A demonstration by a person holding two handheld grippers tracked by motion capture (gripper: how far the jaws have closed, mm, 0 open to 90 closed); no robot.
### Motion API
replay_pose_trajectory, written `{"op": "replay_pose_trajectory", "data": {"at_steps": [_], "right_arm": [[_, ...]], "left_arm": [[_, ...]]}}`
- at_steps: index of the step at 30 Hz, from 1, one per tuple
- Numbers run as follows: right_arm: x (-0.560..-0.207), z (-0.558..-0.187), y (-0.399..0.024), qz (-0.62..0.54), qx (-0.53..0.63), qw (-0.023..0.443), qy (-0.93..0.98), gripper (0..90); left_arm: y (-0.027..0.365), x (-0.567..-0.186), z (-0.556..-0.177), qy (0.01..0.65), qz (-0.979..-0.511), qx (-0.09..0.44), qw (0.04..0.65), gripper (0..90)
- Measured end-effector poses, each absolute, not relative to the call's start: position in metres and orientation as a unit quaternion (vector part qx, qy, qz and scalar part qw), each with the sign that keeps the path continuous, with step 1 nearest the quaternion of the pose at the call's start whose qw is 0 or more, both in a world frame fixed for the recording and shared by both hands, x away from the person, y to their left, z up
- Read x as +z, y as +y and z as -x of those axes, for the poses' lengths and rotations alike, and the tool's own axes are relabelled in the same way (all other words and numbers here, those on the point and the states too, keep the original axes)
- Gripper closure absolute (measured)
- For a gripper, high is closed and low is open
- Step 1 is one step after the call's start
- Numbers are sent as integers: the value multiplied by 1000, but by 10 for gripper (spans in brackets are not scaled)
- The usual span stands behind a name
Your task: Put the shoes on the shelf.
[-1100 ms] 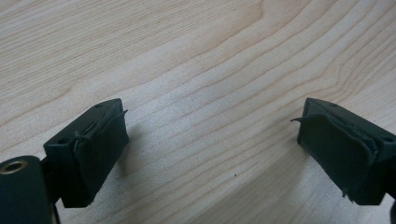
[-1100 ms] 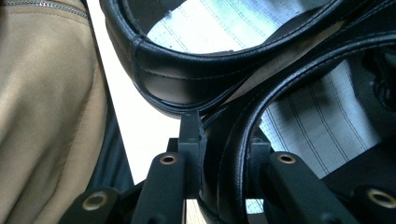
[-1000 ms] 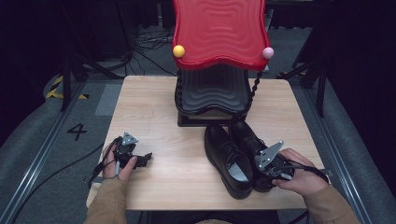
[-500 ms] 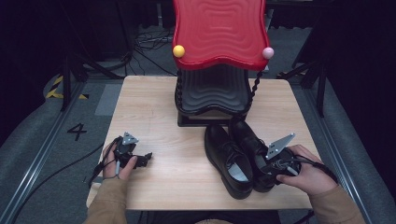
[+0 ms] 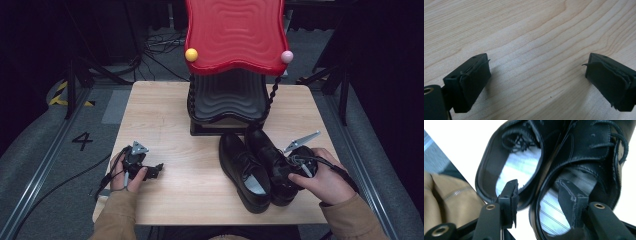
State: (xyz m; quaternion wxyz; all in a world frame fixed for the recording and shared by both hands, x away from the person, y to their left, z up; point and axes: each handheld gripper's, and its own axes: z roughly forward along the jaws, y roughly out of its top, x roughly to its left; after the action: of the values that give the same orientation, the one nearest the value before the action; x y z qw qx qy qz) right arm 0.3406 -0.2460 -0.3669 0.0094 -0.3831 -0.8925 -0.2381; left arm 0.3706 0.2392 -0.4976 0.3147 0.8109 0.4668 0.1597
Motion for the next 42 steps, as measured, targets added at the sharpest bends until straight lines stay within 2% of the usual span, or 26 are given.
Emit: {"op": "replay_pose_trajectory", "data": {"at_steps": [8, 18, 29, 36, 37, 39, 42], "right_arm": [[-380, -353, -231, 449, -221, 20, -866, 460], [-402, -365, -215, 474, -181, 6, -862, 483], [-421, -365, -199, 489, -143, -25, -860, 609], [-420, -360, -196, 474, -141, -44, -868, 677], [-418, -358, -194, 468, -137, -52, -871, 708], [-418, -358, -194, 470, -136, -50, -871, 715], [-417, -365, -201, 489, -136, -29, -861, 774]], "left_arm": [[239, -498, -371, 467, -810, 163, 316, 62], [239, -498, -371, 467, -810, 163, 316, 62], [239, -498, -371, 467, -810, 163, 316, 62], [239, -498, -371, 467, -810, 163, 316, 62], [239, -498, -371, 467, -810, 163, 316, 62], [239, -498, -371, 467, -810, 163, 316, 62], [239, -498, -371, 467, -810, 163, 316, 61]]}}
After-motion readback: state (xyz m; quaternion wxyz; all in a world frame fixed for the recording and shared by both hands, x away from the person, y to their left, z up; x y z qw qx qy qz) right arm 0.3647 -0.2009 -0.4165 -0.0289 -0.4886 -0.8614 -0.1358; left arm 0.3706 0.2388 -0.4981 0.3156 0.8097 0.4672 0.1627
